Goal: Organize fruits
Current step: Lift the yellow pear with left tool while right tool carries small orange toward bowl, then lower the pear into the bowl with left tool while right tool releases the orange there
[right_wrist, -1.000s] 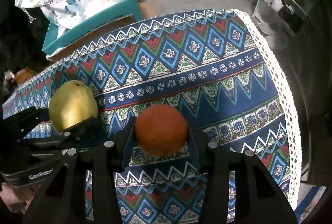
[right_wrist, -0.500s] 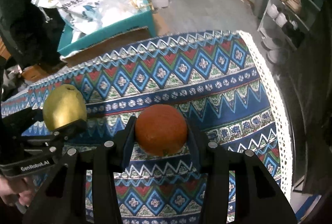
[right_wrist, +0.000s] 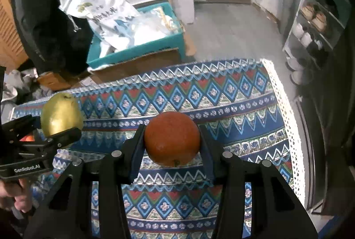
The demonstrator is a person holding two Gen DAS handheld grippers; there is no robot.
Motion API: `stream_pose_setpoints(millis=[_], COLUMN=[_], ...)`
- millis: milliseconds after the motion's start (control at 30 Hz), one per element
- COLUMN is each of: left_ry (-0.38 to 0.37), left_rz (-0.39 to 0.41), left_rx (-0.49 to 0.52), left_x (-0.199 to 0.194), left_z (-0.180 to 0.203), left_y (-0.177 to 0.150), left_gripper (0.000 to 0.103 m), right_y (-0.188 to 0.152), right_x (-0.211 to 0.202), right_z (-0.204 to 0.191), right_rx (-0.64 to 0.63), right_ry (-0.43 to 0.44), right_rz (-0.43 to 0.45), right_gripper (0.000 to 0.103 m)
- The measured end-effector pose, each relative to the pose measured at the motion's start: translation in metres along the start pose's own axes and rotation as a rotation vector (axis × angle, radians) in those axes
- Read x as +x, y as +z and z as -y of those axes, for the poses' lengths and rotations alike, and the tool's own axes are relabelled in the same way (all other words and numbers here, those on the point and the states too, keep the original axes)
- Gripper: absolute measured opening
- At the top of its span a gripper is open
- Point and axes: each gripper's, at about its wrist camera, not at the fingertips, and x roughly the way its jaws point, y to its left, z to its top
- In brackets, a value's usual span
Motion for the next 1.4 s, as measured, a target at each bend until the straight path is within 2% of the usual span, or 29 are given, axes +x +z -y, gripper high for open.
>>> stream_pose_setpoints(millis=[500, 833, 1167, 1400], left_ry=[-0.035, 0.010, 0.032, 0.058], left_rz=[0.112, 0.178, 0.195, 0.173], left_rx=[-0.061, -0.089, -0.166, -0.232], left_x=[-0.086, -0.135, -0.156, -0.156], left_z=[-0.022, -0.046, -0.088, -0.119], left_y=[-0.013, -0.030, -0.058, -0.081], left_gripper=[0.071, 0.071, 0.071, 0.071], right_y=[0.008, 0.011, 0.014, 0.014], right_x=[-0.038, -0.058, -0.064, -0.058], right_z=[-0.035, -0.072, -0.115, -0.146], right_rx=[-0.039, -0.096, -0.151, -0.193], right_ry=[0.074, 0.131, 0.207, 0.231], right_rz=[0.055, 0.080, 0.079, 0.060], right_gripper=[0.045, 0.045, 0.045, 0.045])
